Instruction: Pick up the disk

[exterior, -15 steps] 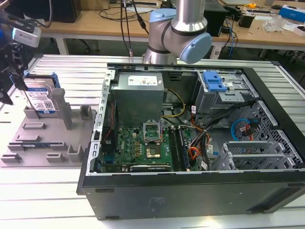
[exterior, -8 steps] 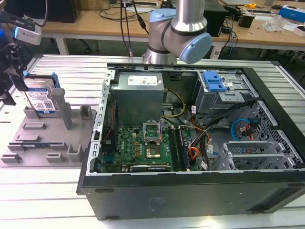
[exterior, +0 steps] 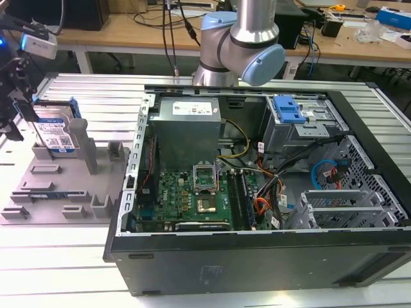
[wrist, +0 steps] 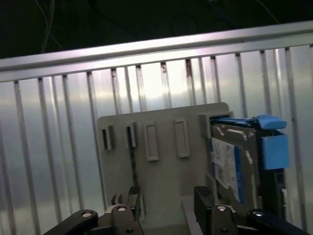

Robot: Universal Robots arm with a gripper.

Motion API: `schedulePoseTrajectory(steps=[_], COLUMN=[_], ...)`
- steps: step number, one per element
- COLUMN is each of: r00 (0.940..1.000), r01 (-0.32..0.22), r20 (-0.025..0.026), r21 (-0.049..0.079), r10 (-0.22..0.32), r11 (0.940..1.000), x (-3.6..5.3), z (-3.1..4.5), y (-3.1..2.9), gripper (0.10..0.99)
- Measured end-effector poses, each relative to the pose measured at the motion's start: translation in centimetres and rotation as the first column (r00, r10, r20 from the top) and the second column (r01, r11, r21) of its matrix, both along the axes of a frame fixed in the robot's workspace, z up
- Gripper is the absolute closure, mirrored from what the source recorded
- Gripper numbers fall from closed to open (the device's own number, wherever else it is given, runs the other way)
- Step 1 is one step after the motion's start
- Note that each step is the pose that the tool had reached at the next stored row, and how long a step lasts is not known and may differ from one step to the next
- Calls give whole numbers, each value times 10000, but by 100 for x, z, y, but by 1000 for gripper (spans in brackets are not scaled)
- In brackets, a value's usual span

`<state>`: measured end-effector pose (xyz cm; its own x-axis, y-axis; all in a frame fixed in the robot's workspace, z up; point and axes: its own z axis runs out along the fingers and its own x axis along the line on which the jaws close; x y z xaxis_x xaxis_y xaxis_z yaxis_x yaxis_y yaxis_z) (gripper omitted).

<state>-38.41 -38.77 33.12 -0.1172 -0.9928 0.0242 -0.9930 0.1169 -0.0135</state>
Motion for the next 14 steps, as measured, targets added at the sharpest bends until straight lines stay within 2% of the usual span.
schedulePoseTrajectory(steps=[2, 4, 5, 9, 11, 14], r00=[10000, 10000, 10000, 10000, 10000, 10000], r01=[-3, -1, -3, -9, -9, -10], r20=[1, 1, 1, 1, 4, 5], r21=[-3, -6, -26, -136, -183, -206], r10=[3, 1, 3, 9, 9, 10], r11=[10000, 10000, 10000, 9999, 9998, 9998], x=[-8, -12, -20, -70, -104, -150], z=[0, 0, 8, 72, 129, 140], y=[171, 264, 336, 410, 530, 658], gripper=[529, 529, 529, 529, 529, 529])
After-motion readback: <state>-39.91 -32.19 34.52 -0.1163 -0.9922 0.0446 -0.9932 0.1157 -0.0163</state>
